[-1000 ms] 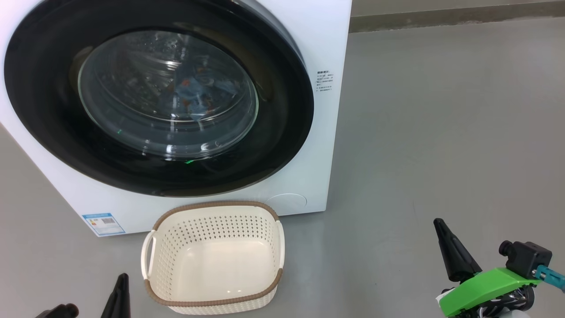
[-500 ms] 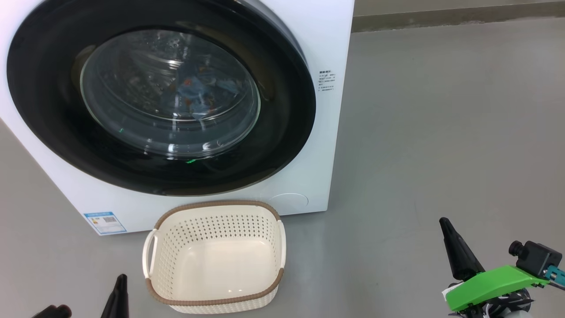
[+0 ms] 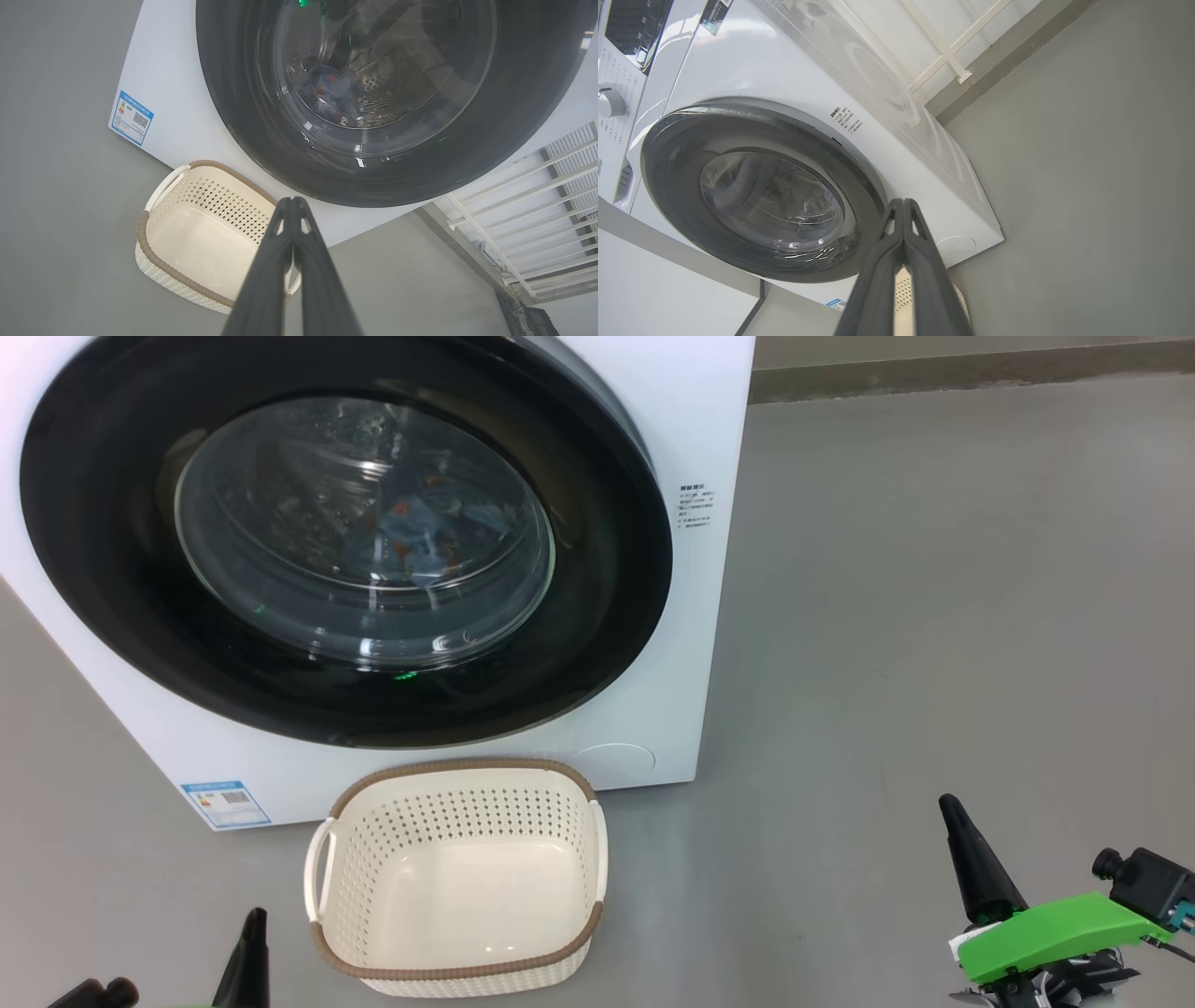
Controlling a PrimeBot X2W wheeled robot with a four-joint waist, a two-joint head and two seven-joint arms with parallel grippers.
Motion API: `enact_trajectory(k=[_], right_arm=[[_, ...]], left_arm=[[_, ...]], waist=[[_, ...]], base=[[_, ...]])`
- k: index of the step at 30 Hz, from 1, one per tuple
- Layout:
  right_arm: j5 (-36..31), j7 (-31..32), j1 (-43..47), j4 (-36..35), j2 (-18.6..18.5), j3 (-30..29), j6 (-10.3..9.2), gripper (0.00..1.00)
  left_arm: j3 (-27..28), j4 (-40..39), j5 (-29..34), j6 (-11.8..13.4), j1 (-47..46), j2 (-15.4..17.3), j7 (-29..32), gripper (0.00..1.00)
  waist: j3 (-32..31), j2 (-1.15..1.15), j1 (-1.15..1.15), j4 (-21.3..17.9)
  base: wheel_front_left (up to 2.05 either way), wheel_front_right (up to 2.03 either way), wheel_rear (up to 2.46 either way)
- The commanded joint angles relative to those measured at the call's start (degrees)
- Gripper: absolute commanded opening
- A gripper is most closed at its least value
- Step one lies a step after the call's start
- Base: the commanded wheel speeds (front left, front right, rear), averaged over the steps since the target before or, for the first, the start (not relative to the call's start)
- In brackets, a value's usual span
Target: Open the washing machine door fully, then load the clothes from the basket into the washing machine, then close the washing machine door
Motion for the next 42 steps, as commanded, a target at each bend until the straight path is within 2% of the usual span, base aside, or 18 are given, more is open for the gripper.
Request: enact_trajectory(k=[1,42], right_arm=[[1.64,0.32,-1.08,-1.67,-0.08,-0.31,-0.02,0.0],[23.51,7.29,-0.59,-2.15,3.42,-5.41,-0.06,0.0]], left_arm=[[1.46,-1.64,-1.91,-0.09,-2.6,0.53,0.47,0.0],[4.79,-2.1,-24.24,-0.17,-4.73,-1.23,7.37,0.0]], waist=[[0.0,0.0,0.0,0.04],[0.11,0.0,0.0,0.97]], base=[[0.0,0.0,0.0],[0.0,0.0,0.0]])
